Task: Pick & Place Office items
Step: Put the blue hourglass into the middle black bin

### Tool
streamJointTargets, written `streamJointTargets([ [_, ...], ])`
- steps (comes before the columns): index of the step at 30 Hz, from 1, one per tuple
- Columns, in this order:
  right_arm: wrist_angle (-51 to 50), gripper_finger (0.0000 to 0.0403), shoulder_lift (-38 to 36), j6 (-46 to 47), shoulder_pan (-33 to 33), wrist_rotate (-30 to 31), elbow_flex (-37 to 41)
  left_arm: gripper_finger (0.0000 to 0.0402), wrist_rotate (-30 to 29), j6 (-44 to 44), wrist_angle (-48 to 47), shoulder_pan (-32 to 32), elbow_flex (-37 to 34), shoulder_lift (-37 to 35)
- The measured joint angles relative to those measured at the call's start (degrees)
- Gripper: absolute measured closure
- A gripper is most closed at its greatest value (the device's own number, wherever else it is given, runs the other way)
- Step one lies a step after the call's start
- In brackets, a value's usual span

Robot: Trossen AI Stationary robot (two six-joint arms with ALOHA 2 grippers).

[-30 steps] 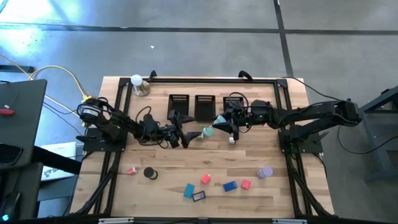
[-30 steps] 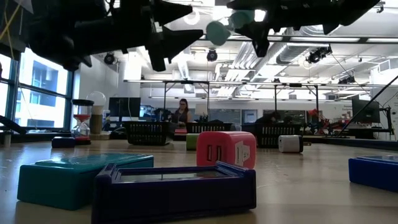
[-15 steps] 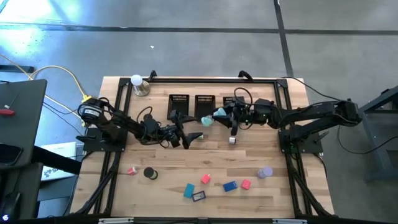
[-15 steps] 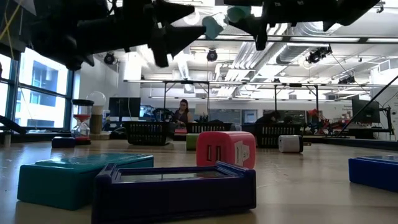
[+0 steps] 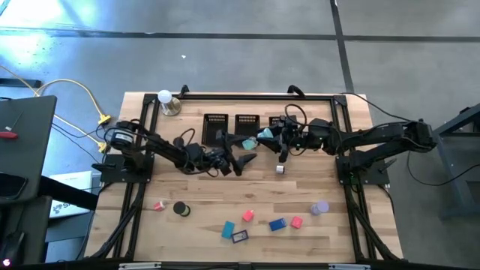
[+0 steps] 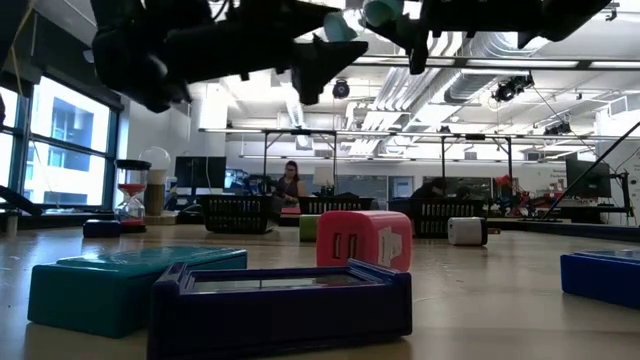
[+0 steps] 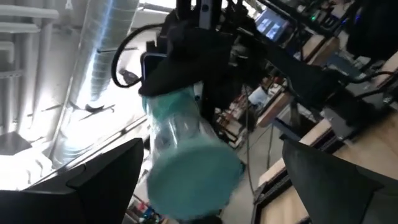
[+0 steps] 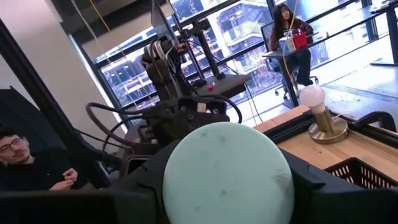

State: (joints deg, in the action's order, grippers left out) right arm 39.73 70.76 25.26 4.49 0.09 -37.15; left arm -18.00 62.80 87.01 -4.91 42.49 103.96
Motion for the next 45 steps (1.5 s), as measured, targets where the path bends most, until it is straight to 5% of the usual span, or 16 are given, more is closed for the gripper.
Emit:
streamJointTargets([
  [21,-0.47,0.0229,0.00,-0.07,0.00,-0.36,0.00,0.0032,-4.43,-3.13,0.64,2.01,3.48,0.85],
  [35,-0.89,0.0228,-0.02,-1.55,0.00,1.60,0.00,0.0149,-4.87,-2.84,0.66,0.57,3.48,0.85],
  [45,-2.10,0.0227,-0.04,-1.57,0.00,2.64,0.00,0.0194,-4.72,-1.71,1.84,0.13,3.48,0.85],
])
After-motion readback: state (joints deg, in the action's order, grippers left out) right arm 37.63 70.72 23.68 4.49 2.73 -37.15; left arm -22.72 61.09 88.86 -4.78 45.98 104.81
